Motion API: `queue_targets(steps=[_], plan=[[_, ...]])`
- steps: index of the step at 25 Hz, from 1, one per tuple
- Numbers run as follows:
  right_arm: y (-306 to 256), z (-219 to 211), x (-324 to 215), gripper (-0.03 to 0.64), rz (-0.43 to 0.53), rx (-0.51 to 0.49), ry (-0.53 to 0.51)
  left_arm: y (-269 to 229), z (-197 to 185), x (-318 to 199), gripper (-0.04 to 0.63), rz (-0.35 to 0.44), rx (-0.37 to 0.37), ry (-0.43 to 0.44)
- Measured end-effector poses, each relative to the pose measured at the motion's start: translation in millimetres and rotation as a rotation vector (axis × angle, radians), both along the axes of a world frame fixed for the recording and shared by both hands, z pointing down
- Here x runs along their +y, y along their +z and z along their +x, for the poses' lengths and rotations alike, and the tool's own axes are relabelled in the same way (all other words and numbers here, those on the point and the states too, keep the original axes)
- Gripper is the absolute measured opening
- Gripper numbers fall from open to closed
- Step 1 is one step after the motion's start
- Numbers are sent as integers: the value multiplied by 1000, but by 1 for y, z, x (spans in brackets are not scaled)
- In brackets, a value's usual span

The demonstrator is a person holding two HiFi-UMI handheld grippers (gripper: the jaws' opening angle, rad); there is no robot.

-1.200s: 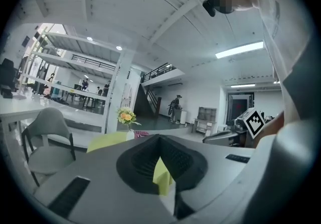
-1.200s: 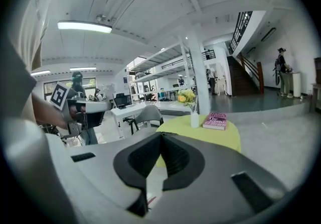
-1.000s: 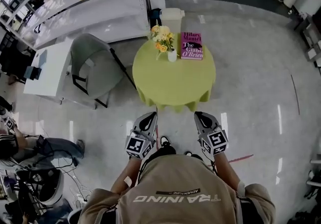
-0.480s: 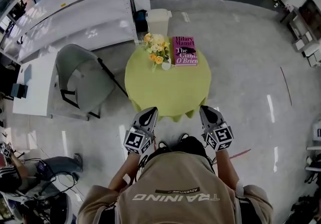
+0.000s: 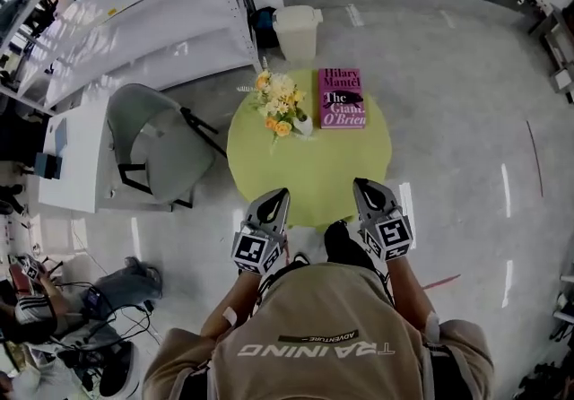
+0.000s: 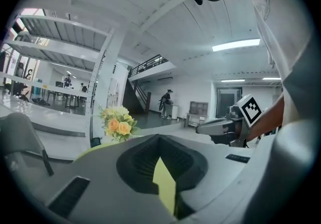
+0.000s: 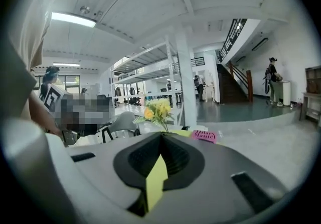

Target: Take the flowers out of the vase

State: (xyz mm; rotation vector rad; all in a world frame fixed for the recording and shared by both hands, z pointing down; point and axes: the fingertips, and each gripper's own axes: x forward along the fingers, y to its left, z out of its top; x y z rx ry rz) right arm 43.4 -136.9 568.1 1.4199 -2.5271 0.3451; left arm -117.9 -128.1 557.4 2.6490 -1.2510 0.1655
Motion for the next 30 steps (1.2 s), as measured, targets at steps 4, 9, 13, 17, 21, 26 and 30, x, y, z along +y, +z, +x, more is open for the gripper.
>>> queue_targets(steps=[4,9,13,17,21,26,30], plan=[[-2,8,-46,2,9,-29,-76,16,20,-40,9,-43,14,-93],[4,16,-85,2,-9,-39,-169,19,36,-81,9,-60,16,-146],[14,17,-99,2,-36,-51,-206,26,42,-92,9,-70,-2,-157],[21,18,-109,2,-53,-48,-218,38,41,-107,9,-93,13,-179],[18,18,-116,2,-50,-33,-192,45,33,-116,9,-103,32,-171],[13,12,-106,2,-49,-57,-99,63,24,-107,9,-119,44,-106],[18,9,-98,3,-75,-55,-58,77,15,-117,11,-127,71,-90]])
